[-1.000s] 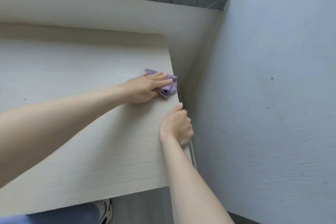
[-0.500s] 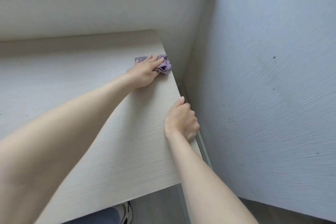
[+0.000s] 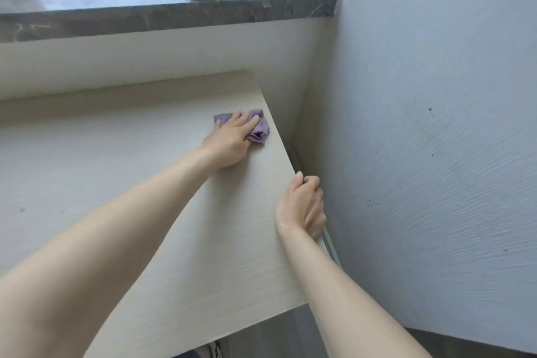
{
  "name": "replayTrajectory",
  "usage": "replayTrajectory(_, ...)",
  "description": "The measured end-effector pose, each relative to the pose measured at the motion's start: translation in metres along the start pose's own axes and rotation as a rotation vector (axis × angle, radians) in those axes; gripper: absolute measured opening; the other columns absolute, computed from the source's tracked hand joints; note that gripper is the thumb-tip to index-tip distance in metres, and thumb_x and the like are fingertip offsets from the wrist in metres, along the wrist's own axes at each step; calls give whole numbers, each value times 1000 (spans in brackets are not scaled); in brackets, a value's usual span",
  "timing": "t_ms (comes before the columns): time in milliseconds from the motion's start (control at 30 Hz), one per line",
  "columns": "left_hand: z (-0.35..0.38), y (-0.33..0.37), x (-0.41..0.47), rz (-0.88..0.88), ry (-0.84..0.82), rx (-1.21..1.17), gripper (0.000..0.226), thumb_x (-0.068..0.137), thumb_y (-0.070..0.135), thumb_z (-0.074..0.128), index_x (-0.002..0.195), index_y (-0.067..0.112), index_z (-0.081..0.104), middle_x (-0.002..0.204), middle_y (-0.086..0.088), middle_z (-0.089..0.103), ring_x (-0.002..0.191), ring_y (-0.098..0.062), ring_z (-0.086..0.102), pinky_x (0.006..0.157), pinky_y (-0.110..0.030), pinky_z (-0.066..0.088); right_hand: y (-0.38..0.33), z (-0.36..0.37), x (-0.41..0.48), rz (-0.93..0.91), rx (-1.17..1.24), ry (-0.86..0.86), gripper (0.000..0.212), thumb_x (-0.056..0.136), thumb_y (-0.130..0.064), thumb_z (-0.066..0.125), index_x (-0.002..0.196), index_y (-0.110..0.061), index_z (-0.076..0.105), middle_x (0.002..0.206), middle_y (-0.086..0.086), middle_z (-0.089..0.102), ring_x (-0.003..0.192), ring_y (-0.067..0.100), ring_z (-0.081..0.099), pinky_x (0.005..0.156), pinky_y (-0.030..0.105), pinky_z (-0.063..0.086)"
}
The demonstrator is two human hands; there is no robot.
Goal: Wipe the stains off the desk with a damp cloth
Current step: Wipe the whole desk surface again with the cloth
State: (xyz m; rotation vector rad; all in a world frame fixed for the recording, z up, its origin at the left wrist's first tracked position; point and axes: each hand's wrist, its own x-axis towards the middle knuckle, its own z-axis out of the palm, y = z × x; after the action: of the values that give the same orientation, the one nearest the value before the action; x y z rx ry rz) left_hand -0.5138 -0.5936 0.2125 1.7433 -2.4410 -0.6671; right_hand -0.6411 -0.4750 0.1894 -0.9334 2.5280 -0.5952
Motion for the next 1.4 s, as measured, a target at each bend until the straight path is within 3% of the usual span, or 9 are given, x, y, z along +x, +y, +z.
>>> replayTrajectory(100,-2,-17,-17,101,-81,27,51,102,23,33,150,30,16,159,8,2,146,-10,-2,118,-41,2,-7,-1,0,-92,-25,50,35,100,-37,34,122,-14,49,121,11,53,111,31,51,91,40,37)
replayTrajectory(200,-5,-23,-12,59,-54,6,51,102,25,32,150,31,15,159,9,2,146,-8,-2,117,-40,0,-25,1,5,-586,-172,153,39,96,-32,42,127,-8,52,134,16,50,122,33,48,103,45,33)
replayTrajectory(400,-4,-14,3,0,22,-19,52,102,22,31,151,27,13,159,5,1,146,-10,-3,116,-41,-2,-34,22,7,-790,-390,-127,73,90,-52,-4,152,-13,0,160,4,-7,147,17,-9,117,36,-9)
replayTrajectory(600,-1,-36,1,197,-11,82,51,102,23,32,150,33,15,158,12,3,146,-8,0,116,-37,3,-33,32,4,-784,-329,-28,81,82,-51,-6,152,-13,10,160,3,1,147,16,-5,117,37,-6)
replayTrajectory(800,-9,-19,48,-13,107,19,52,101,19,31,150,24,17,159,3,5,146,-16,-1,115,-48,2,-34,33,2,-791,-291,-4,75,86,-48,2,152,-13,16,160,5,8,148,16,0,114,35,-8)
replayTrajectory(967,6,-27,28,238,83,113,52,100,17,33,149,30,22,158,10,10,145,-12,6,113,-39,10,-33,37,3,-799,-288,80,69,90,-46,18,146,-9,34,155,9,26,145,21,19,113,36,3)
replayTrajectory(1133,-10,-27,54,-17,134,32,54,99,16,33,150,26,18,159,3,6,147,-15,1,116,-46,3,-32,40,4,-798,-319,91,67,91,-45,21,145,-9,36,154,9,29,145,20,21,113,37,5)
replayTrajectory(1300,0,-25,37,191,89,132,59,97,10,33,150,26,17,159,5,4,146,-15,3,116,-42,10,-35,41,4,-783,-322,158,62,87,-43,33,133,-6,54,142,12,48,135,23,42,108,39,19)
replayTrajectory(1400,-15,-42,50,75,153,137,59,92,7,36,148,24,25,160,3,0,145,-22,11,114,-49,20,-35,42,4,-773,-323,167,61,87,-43,33,134,-7,53,143,12,47,136,23,41,108,39,19)
